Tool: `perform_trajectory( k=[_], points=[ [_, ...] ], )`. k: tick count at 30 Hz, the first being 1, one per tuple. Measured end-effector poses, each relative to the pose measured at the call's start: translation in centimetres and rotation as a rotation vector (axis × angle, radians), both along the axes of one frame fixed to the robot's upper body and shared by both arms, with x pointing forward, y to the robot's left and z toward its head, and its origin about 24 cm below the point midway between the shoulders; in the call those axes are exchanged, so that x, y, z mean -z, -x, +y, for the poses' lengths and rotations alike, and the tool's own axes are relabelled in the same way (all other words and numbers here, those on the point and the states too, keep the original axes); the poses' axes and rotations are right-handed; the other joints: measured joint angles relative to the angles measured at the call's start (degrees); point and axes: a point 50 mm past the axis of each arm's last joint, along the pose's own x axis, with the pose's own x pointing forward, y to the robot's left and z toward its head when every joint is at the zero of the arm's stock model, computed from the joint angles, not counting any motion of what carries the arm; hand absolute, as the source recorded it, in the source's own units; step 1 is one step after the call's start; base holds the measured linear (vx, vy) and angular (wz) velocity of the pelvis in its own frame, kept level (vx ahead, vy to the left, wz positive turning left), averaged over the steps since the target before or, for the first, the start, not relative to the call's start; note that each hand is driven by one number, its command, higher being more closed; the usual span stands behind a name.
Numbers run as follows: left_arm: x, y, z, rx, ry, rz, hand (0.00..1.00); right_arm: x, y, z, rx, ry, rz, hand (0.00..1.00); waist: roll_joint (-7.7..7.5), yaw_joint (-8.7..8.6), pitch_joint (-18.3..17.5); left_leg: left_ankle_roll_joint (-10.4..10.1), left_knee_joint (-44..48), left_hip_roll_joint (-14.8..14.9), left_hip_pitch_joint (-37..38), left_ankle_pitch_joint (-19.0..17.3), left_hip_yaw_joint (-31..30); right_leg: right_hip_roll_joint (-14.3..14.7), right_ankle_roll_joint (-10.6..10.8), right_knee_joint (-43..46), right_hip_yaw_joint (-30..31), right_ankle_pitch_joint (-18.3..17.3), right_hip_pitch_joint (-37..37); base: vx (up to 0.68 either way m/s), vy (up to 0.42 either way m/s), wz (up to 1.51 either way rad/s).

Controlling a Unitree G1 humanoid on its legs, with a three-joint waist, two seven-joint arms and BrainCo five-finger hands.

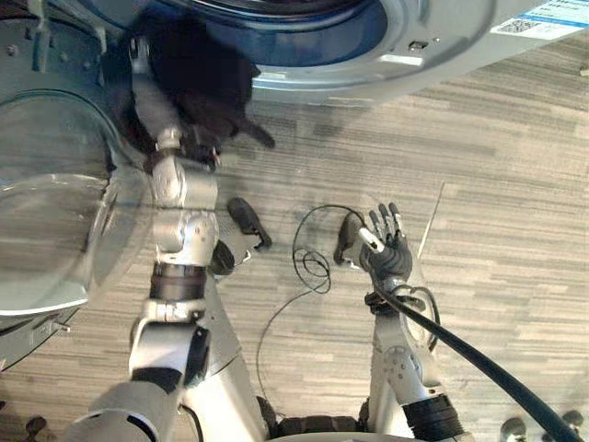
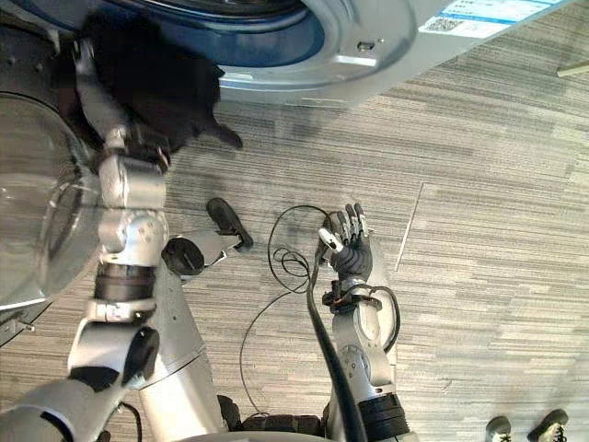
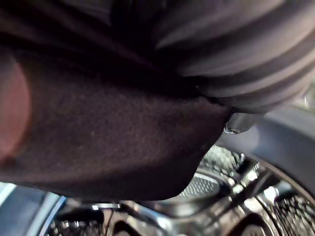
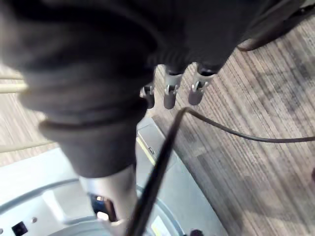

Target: Pick up the laundry basket with both hands and put the clothes into the washing machine.

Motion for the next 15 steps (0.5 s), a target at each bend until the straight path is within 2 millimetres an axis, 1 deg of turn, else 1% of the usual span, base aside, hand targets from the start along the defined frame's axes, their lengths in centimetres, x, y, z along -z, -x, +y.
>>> perform_trajectory(
  k=[1, 3, 4, 6, 7, 9, 10, 11, 12, 14, 15],
  points=[
    [-1.0, 0.1, -0.4, 0.014, -0.011, -0.029, 1.00, 0.0, 0.0, 0.1, -0.001, -0.004, -0.002, 0.00, -0.11, -0.06, 0.05, 0.25, 0.05, 0.05, -0.15, 0.14, 0.03, 0.03, 0.00, -0.01, 0.02, 0.06, -0.17, 0.02, -0.029, -0.07],
    [-4.9, 0.3, -2.3, 0.076, -0.054, -0.128, 1.00, -0.1, 0.0, 0.3, -0.010, -0.012, -0.010, 0.00, -0.61, -0.29, 0.29, 0.56, 0.39, 0.36, -0.67, 0.31, -0.02, 0.52, 0.03, -0.01, -0.06, 0.14, -0.53, 0.03, -0.037, -0.08],
    [-5.7, 0.4, -2.7, 0.086, -0.060, -0.150, 1.00, -0.1, 0.0, 0.4, -0.012, -0.013, -0.012, 0.00, -0.62, -0.47, 0.29, 0.56, 0.55, 0.55, -0.85, 0.31, -0.06, 0.54, 0.03, -0.02, -0.21, 0.14, -0.57, 0.04, -0.026, -0.07],
    [-8.8, 1.4, -4.3, 0.141, -0.096, -0.246, 1.00, -0.4, 0.0, 0.6, -0.015, -0.019, -0.026, 0.00, -0.83, -1.49, 0.40, 0.58, 0.71, 0.77, -1.17, 0.30, -0.06, 0.55, 0.03, -0.05, -0.46, 0.14, -0.74, 0.04, -0.023, -0.03],
    [-9.5, 1.7, -4.7, 0.154, -0.103, -0.270, 1.00, -0.4, 0.0, 0.7, -0.015, -0.021, -0.028, 0.00, -0.89, -1.74, 0.41, 0.58, 0.72, 0.83, -1.17, 0.30, -0.06, 0.59, 0.03, -0.07, -0.48, 0.14, -0.74, 0.03, -0.025, -0.05],
    [-12.0, 2.9, -6.1, 0.202, -0.118, -0.357, 1.00, -0.5, 0.0, 0.9, -0.022, -0.025, -0.034, 0.00, -0.99, -2.35, 0.43, 0.57, 0.74, 1.16, -1.17, 0.29, -0.13, 0.89, 0.04, -0.21, -0.57, 0.14, -0.77, 0.02, -0.028, -0.07],
    [-12.6, 3.3, -6.4, 0.206, -0.115, -0.380, 1.00, -0.5, 0.0, 1.0, -0.026, -0.024, -0.036, 0.00, -1.02, -2.55, 0.45, 0.57, 0.74, 1.29, -1.17, 0.29, -0.13, 1.02, 0.04, -0.25, -0.58, 0.14, -0.78, 0.01, -0.032, -0.12],
    [-13.8, 3.9, -6.7, 0.206, -0.108, -0.424, 1.00, -0.7, -0.1, 1.3, -0.036, -0.023, -0.042, 0.00, -1.18, -2.86, 0.49, 0.54, 0.78, 1.93, -1.23, 0.28, -0.12, 1.59, 0.16, -0.54, -0.56, 0.27, -0.83, 0.00, -0.026, -0.16],
    [-14.5, 4.1, -6.8, 0.201, -0.103, -0.438, 1.00, -0.8, -0.1, 1.4, -0.041, -0.022, -0.045, 0.00, -1.40, -3.00, 0.53, 0.53, 0.74, 2.19, -1.25, 0.27, -0.11, 1.70, 0.12, -0.77, -0.59, 0.48, -0.89, -0.01, -0.022, -0.27],
    [-17.1, 4.4, -7.0, 0.171, -0.089, -0.475, 1.00, -1.3, -0.3, 1.9, -0.062, -0.022, -0.066, 0.00, -2.91, -3.44, 0.55, 0.50, 0.42, 3.24, -2.04, 0.28, 0.12, 2.77, 0.07, -1.63, -0.39, 1.33, -2.09, -0.02, -0.012, -0.31],
    [-17.7, 4.4, -6.8, 0.160, -0.084, -0.483, 1.00, -1.5, -0.4, 2.0, -0.065, -0.025, -0.074, 0.00, -3.32, -3.53, 0.58, 0.48, 0.31, 3.34, -2.49, 0.30, 0.14, 2.91, -0.05, -1.78, -0.37, 1.58, -2.65, -0.03, -0.014, -0.31]
  ],
)
